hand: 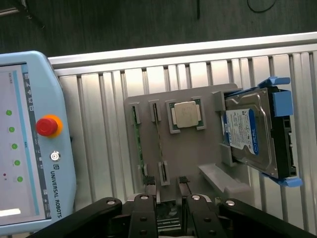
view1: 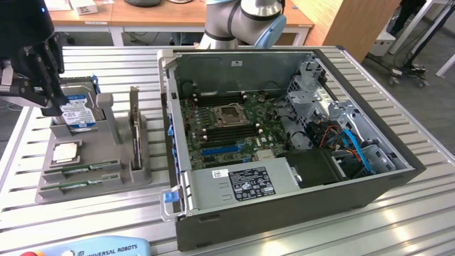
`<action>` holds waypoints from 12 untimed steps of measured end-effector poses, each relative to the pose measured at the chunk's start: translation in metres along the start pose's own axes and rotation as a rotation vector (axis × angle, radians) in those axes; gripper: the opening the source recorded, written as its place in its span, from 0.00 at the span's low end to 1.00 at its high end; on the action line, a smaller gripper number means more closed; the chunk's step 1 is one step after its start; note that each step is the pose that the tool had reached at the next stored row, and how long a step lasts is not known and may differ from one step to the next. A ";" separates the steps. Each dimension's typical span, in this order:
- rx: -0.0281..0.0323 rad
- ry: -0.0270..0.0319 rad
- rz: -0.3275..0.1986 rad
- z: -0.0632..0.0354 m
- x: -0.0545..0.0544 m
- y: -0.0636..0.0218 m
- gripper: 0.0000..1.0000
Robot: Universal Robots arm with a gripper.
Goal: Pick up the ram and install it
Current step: 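Pick up the ram and move it above insertion slot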
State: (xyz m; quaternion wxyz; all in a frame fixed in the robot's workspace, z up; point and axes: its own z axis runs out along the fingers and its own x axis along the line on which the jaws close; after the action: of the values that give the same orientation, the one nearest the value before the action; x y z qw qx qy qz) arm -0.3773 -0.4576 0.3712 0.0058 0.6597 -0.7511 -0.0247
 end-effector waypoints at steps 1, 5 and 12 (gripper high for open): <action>-0.0001 0.0001 -0.001 0.0017 0.000 -0.0001 0.30; -0.0001 0.0003 -0.006 0.0090 0.000 -0.0004 0.30; -0.0004 0.0008 -0.017 0.0212 0.001 -0.0010 0.30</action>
State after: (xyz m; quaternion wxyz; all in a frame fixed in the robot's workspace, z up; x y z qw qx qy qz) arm -0.3772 -0.4576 0.3500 0.0060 0.6661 -0.7454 -0.0246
